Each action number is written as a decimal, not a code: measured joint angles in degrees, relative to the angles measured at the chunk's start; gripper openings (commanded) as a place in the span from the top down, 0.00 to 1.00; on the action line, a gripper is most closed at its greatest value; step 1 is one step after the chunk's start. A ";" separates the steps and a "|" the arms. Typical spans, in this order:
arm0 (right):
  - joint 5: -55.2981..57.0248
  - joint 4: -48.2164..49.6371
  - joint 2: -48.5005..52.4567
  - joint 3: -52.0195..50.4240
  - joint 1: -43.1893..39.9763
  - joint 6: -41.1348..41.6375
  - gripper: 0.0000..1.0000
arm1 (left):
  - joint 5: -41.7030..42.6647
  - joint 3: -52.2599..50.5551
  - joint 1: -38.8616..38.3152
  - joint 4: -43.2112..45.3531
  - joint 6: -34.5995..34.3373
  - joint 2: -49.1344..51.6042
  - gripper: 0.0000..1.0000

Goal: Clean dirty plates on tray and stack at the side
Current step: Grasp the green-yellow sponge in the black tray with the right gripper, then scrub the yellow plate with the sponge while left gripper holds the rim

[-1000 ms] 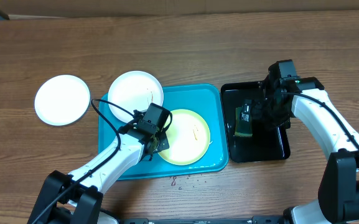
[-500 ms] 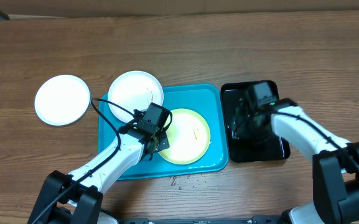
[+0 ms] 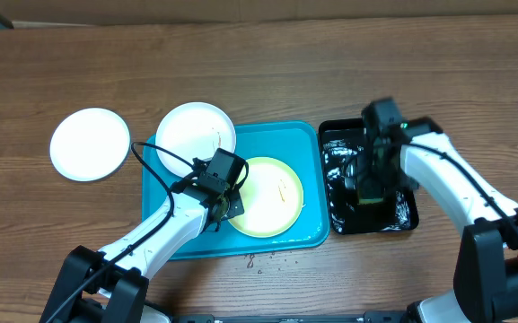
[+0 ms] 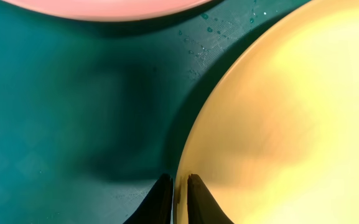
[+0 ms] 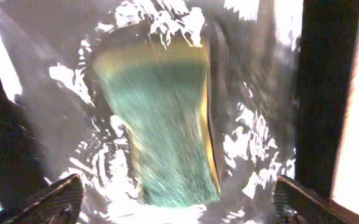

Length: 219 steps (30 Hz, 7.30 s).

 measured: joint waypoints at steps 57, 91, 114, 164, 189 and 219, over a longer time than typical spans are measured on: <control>-1.68 12.68 0.98 -11.74 0.07 1.40 0.40 | 0.02 0.00 0.00 0.17 0.11 0.00 0.90; -1.73 12.26 1.36 -9.70 0.02 1.60 0.45 | -1.27 0.09 0.00 -1.03 0.83 0.00 0.90; -1.07 -1.70 1.55 0.79 0.02 1.44 0.96 | -2.43 0.24 0.00 -2.10 -1.36 0.00 0.66; -7.37 21.51 1.86 -5.62 25.57 -4.74 0.65 | 0.57 0.24 0.00 -0.07 3.67 0.00 0.91; -5.03 25.46 2.86 -7.19 25.57 2.25 0.85 | 0.79 0.28 0.00 0.04 3.65 0.00 0.96; -10.25 31.50 7.80 -6.99 24.83 15.19 0.96 | -0.20 0.28 0.48 -0.63 3.65 0.00 0.96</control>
